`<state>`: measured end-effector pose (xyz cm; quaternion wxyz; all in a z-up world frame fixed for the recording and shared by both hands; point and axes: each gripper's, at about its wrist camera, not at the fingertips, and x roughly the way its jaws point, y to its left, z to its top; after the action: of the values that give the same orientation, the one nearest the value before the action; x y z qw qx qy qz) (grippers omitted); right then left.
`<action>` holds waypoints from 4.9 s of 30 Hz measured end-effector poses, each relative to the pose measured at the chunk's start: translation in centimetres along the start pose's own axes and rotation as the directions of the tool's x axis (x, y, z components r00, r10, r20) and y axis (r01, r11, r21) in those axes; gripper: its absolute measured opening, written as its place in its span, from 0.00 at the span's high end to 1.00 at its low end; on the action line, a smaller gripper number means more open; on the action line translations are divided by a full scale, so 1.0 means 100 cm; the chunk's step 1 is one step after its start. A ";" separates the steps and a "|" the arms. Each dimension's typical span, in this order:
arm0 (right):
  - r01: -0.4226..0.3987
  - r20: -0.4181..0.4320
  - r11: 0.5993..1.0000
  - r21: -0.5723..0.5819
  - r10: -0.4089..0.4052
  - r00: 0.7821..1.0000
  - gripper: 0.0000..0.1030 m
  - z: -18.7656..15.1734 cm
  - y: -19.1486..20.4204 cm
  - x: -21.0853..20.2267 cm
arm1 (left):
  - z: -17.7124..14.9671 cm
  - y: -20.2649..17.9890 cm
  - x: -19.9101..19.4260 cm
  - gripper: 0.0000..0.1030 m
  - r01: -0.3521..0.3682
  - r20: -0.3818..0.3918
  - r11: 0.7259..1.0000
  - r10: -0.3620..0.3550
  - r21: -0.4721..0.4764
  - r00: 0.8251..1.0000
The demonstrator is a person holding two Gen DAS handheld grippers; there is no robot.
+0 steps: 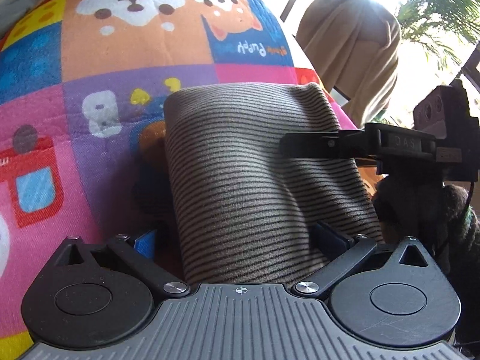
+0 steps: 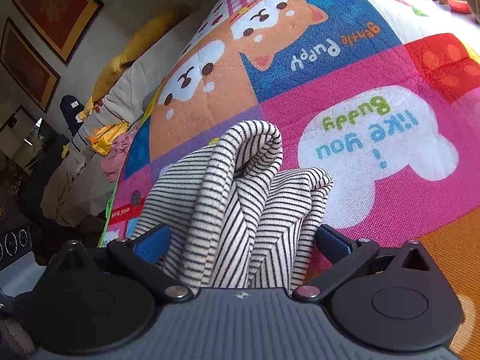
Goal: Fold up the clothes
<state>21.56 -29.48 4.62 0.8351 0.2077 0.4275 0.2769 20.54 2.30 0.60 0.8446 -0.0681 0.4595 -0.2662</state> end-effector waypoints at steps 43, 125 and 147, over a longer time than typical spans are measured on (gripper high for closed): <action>0.574 0.333 0.545 -0.611 -0.481 0.811 0.00 -0.079 0.044 -0.032 | -0.016 -0.053 0.021 0.00 -0.331 0.125 0.889 0.307 0.317 0.944; 0.537 0.259 0.807 -0.244 -0.479 0.839 0.00 -0.147 0.021 -0.091 | -0.098 -0.077 -0.022 0.00 -0.455 0.218 0.891 0.444 -0.004 0.869; 0.537 0.260 0.808 -0.244 -0.479 0.838 0.00 -0.147 0.022 -0.091 | -0.098 -0.079 -0.020 0.00 -0.451 0.213 0.892 0.441 -0.002 0.872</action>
<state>4.38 -32.05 3.31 0.9367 -0.0222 0.3391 0.0849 8.65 -2.05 -0.63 0.9279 0.0325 0.3654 -0.0664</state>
